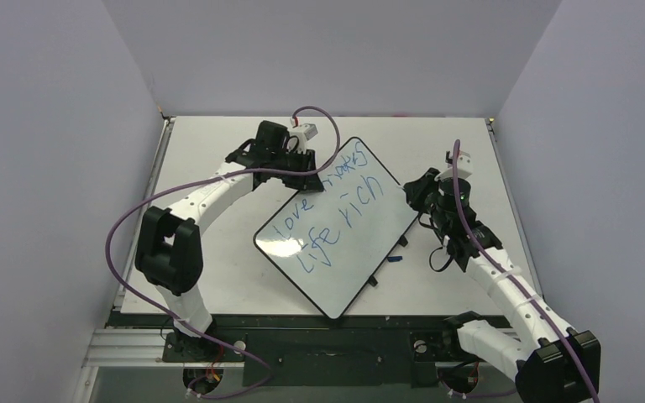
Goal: Write a sentence on the whiteboard
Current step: Put down the whiteboard on the whiteboard stand.
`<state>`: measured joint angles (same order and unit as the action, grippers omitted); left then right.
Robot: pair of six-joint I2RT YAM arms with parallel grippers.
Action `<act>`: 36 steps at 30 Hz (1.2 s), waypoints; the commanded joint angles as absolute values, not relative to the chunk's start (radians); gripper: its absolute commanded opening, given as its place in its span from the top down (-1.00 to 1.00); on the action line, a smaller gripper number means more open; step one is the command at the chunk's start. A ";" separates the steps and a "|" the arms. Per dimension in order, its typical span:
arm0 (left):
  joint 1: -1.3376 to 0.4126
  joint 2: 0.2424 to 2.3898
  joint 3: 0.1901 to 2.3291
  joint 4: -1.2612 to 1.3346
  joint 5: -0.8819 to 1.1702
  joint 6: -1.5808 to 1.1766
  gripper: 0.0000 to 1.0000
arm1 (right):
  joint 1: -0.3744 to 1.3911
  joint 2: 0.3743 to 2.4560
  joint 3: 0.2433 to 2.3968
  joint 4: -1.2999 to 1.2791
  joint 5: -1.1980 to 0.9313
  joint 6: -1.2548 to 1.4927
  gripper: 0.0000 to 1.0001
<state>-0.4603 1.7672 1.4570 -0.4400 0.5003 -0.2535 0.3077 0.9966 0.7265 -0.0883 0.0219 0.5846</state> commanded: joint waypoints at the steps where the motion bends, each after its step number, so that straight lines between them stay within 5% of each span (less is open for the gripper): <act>1: -0.512 1.773 1.426 -0.479 0.512 -0.233 0.45 | 0.297 0.965 0.723 -0.067 0.013 0.569 1.00; 14: -0.509 1.759 1.473 -0.501 0.480 -0.210 0.38 | 0.290 0.960 0.736 -0.079 0.009 0.570 1.00; 26: -0.495 1.748 1.598 -0.566 0.406 -0.173 0.01 | 0.288 0.939 0.787 -0.114 0.017 0.565 1.00; 36: -0.476 1.724 1.757 -0.650 0.254 -0.149 -0.06 | 0.268 0.936 0.892 -0.183 0.015 0.533 1.00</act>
